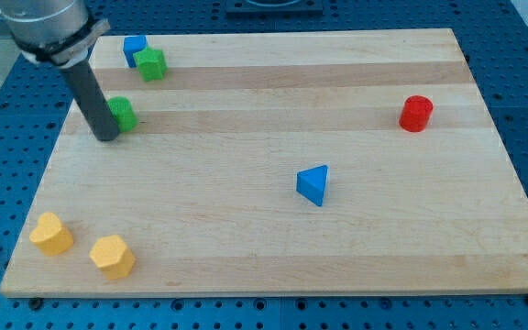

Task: Move the blue triangle diagonally to the top right side of the yellow hexagon

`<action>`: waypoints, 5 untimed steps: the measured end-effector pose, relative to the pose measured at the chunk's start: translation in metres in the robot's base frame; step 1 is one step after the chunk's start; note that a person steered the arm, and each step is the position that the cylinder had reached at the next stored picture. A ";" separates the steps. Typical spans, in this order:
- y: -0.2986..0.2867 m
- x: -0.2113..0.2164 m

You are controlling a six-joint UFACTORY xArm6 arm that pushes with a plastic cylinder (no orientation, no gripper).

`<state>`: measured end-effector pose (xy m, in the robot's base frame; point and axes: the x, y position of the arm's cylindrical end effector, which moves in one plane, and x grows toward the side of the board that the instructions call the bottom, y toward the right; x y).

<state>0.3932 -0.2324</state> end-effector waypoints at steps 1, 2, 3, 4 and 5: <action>0.010 -0.031; 0.032 -0.066; 0.042 -0.063; 0.159 -0.050; 0.298 0.000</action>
<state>0.3928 0.0654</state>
